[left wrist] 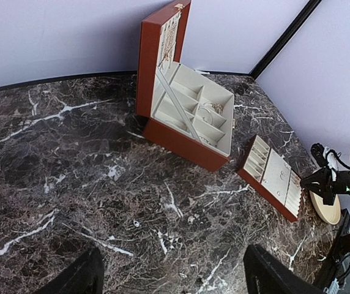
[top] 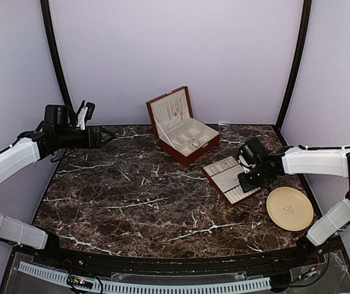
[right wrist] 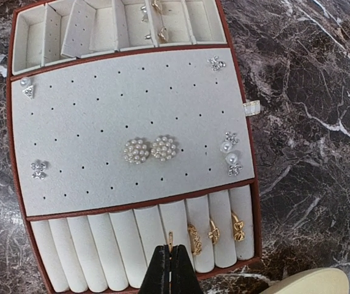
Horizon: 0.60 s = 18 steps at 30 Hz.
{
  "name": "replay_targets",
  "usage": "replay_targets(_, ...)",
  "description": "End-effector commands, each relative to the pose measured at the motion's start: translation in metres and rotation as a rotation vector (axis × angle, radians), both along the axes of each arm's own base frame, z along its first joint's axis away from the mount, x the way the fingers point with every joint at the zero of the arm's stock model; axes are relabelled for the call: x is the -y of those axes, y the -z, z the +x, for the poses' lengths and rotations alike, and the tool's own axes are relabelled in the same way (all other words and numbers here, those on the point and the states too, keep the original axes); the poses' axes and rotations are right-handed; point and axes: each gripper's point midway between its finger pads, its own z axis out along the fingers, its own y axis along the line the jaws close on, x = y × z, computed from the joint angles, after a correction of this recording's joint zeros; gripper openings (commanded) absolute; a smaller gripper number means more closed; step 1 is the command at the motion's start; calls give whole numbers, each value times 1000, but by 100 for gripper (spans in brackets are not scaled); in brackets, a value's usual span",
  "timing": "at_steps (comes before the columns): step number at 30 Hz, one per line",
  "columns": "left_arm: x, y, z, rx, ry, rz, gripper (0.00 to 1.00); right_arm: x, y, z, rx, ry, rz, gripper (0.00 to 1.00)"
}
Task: Organize the mixed jewelry
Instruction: Insert the ring into the ring tray.
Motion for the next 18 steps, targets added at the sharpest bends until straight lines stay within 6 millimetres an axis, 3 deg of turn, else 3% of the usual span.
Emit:
replay_targets(1,-3,0,-6,14,15,8,81,4,1,4,-18,16,-22,0)
replay_targets(18,-8,-1,-8,21,4,1,81,3,22,-2,-134,-4,-61,0)
